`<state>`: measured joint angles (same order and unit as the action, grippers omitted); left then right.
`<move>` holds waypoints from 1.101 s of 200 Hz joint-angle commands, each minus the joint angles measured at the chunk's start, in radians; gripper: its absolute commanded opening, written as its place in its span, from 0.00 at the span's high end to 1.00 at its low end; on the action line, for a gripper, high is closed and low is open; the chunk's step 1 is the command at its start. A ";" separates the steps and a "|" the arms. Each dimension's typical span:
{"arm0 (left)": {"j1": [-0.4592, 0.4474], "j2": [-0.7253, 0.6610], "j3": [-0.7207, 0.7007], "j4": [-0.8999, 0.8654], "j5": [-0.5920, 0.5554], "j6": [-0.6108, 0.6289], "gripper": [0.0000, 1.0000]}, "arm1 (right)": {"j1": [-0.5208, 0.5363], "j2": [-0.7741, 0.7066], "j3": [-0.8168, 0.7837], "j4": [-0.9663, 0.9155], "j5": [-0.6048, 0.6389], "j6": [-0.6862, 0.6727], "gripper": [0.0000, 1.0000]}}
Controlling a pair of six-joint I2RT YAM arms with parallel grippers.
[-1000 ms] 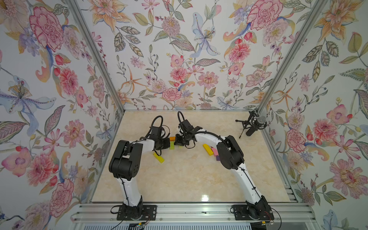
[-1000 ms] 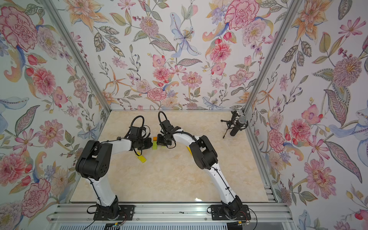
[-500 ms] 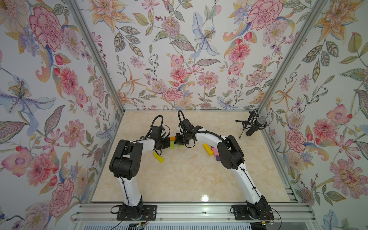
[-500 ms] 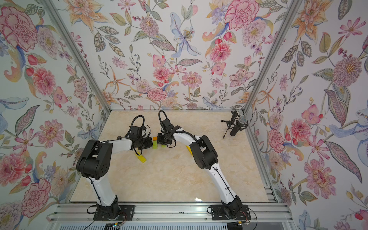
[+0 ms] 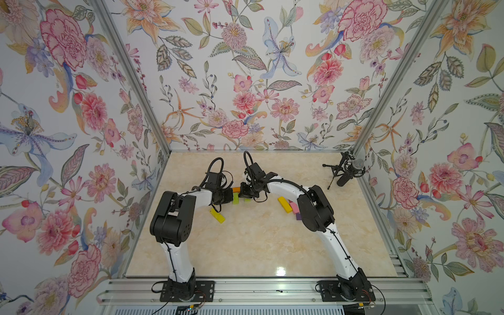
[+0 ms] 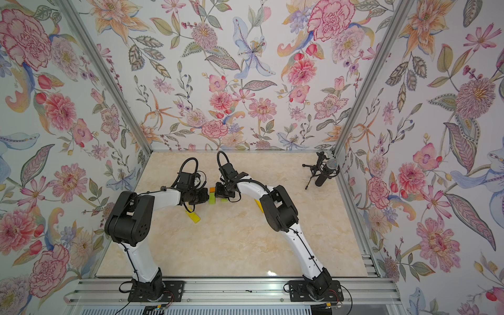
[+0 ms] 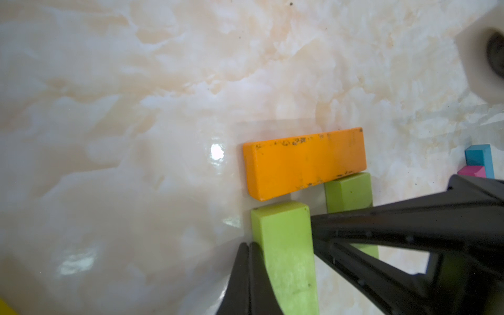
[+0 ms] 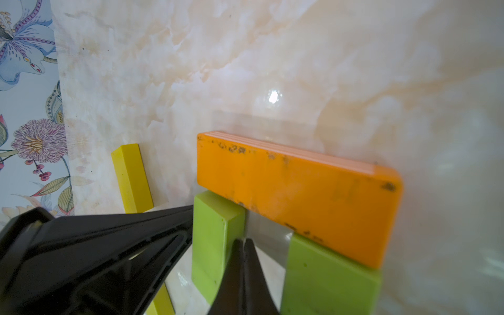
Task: Assemble the letter p with building blocks
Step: Assemble the building block at the center of the board.
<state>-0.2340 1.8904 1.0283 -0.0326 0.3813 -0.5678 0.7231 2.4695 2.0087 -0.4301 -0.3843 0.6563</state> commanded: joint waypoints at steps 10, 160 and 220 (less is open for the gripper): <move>0.002 -0.033 0.009 -0.037 -0.024 0.011 1.00 | 0.002 -0.031 -0.020 -0.001 0.029 0.012 0.98; 0.004 -0.318 -0.140 -0.107 -0.098 0.032 1.00 | 0.050 -0.234 -0.183 -0.002 0.113 -0.053 1.00; 0.001 -0.392 -0.240 -0.091 -0.064 0.034 1.00 | 0.093 -0.254 -0.278 0.025 0.110 -0.063 1.00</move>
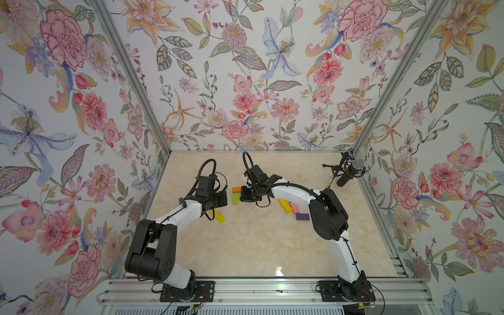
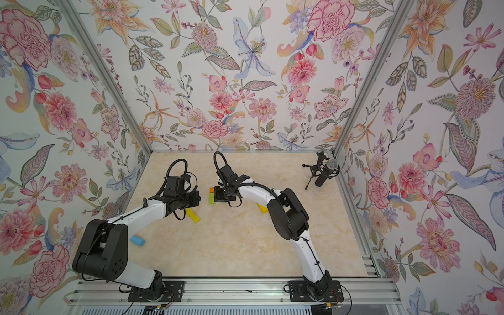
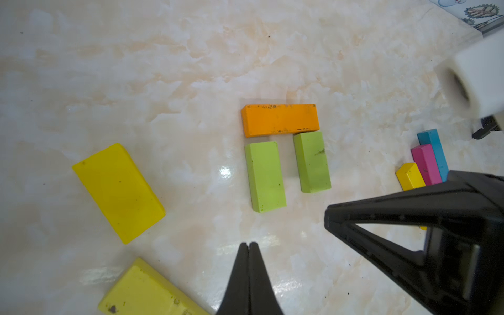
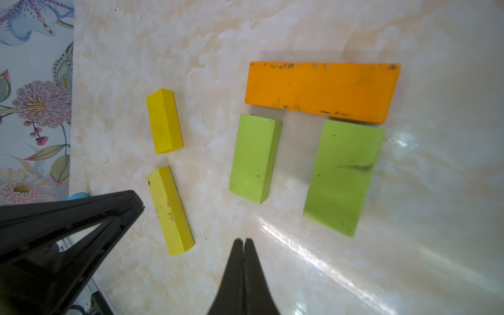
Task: Assemble the letter p with building blocks
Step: Assemble the building block at the center of the board.
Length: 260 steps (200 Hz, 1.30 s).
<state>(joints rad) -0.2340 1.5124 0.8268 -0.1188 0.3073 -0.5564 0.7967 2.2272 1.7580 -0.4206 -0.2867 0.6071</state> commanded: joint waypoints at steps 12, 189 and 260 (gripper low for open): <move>-0.001 -0.008 -0.051 0.006 0.011 0.023 1.00 | 0.025 0.000 -0.028 0.023 0.008 -0.013 1.00; -0.037 0.195 -0.029 0.142 0.092 -0.024 1.00 | 0.001 0.109 0.011 0.071 -0.039 0.013 1.00; -0.043 0.235 -0.008 0.151 0.090 -0.026 1.00 | -0.007 0.132 0.018 0.078 -0.054 0.022 1.00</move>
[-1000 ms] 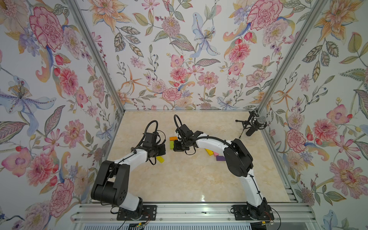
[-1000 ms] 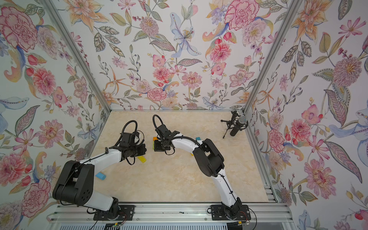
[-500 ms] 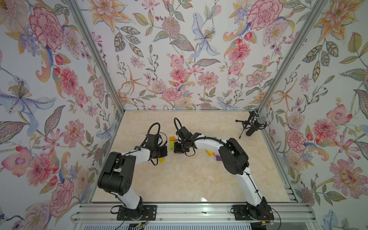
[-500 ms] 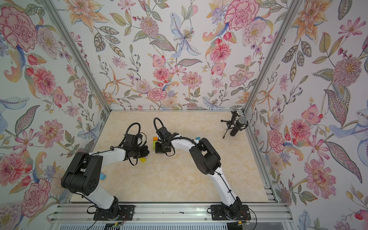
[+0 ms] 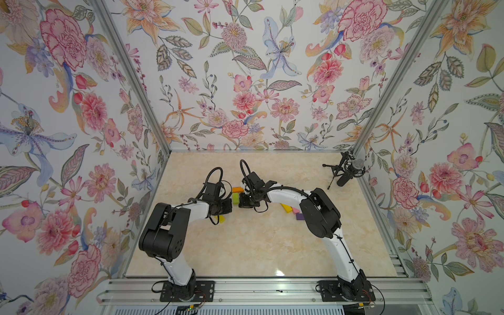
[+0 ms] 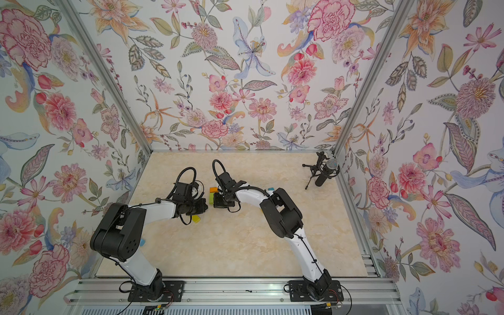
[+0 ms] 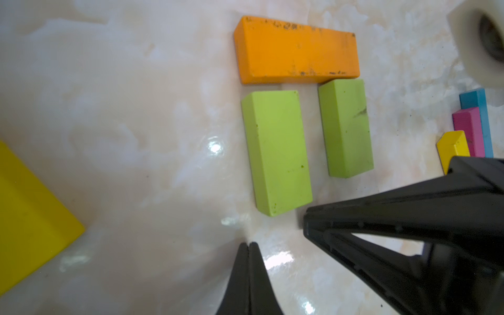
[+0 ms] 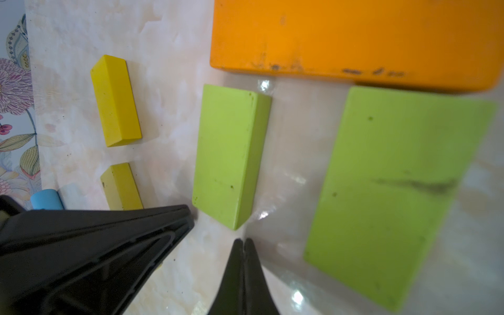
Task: Assemble the letter p with building blocks
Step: Assemble the building block at the center of the board, then pick up the building block from the center of the board.
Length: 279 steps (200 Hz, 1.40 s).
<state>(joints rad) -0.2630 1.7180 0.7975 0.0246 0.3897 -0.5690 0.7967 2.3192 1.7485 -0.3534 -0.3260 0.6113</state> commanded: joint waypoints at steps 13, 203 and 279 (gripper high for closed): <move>-0.015 0.041 0.025 0.010 0.010 -0.017 1.00 | -0.009 0.040 0.026 0.014 -0.015 0.020 1.00; -0.019 -0.083 0.048 -0.078 -0.041 -0.007 1.00 | -0.008 -0.051 -0.031 0.025 -0.013 0.011 1.00; 0.042 -0.323 0.037 -0.192 -0.168 0.001 0.68 | 0.039 -0.161 -0.066 0.023 -0.046 -0.111 0.60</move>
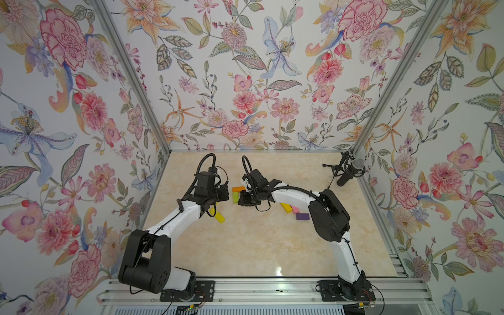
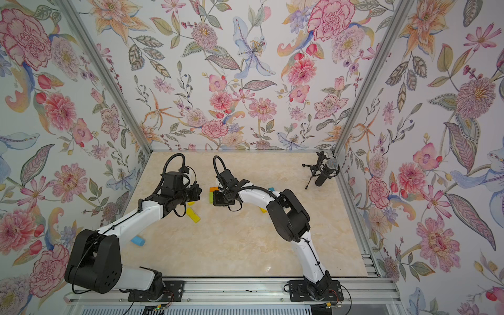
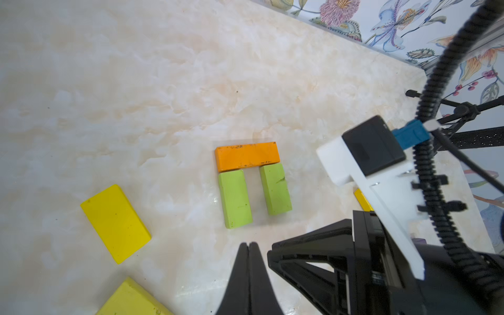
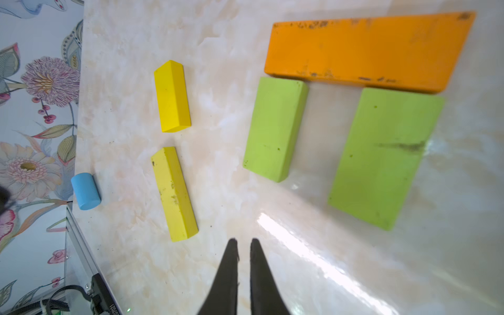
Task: Assemble the letter p with building blocks
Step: Pick up the building block from the center of the board.
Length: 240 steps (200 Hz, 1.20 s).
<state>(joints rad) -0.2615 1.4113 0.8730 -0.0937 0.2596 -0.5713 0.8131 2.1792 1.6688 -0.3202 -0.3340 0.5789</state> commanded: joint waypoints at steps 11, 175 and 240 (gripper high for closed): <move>0.082 -0.050 -0.090 -0.046 -0.011 -0.022 0.55 | 0.034 -0.007 0.036 -0.025 -0.065 -0.120 0.42; 0.462 -0.342 -0.329 0.146 0.213 -0.300 0.01 | 0.149 0.203 0.472 -0.355 0.204 -0.645 0.00; 0.483 -0.121 -0.320 0.348 0.311 -0.374 0.06 | 0.088 0.364 0.732 -0.379 0.133 -0.513 0.03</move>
<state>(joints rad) 0.2066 1.2461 0.5453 0.1310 0.5247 -0.8856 0.9218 2.4710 2.3112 -0.6594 -0.1837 0.0151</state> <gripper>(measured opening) 0.957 0.978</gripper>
